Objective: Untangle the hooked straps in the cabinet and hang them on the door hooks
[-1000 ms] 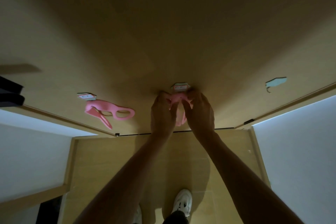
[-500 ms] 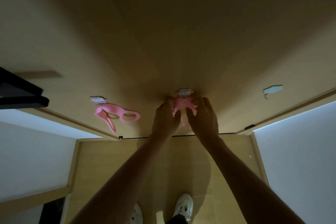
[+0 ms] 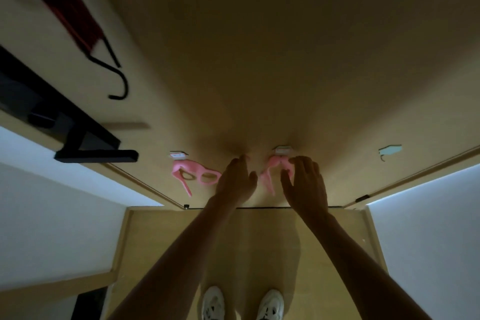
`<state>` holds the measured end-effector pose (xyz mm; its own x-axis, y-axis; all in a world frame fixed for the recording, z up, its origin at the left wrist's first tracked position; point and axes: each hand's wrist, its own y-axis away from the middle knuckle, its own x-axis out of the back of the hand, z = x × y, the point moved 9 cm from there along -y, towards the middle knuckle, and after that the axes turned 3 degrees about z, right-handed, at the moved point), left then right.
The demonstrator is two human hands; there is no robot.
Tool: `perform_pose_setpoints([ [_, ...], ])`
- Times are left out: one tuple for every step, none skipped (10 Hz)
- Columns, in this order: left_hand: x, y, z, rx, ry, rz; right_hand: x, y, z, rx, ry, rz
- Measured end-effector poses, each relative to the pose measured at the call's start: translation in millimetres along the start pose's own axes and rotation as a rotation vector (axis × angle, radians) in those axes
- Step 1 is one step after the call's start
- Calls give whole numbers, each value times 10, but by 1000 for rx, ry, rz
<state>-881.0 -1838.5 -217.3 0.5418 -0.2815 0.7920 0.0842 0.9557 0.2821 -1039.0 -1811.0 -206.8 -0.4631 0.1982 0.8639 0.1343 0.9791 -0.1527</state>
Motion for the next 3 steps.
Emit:
perform_pose_setpoints([
  [399, 125, 19, -64, -51, 11, 173, 118, -338, 88, 37, 4],
  [897, 239, 60, -134, -38, 51, 335, 137, -647, 89, 54, -8],
  [1176, 506, -61, -171, -62, 36, 390, 345, -836, 85, 34, -40],
])
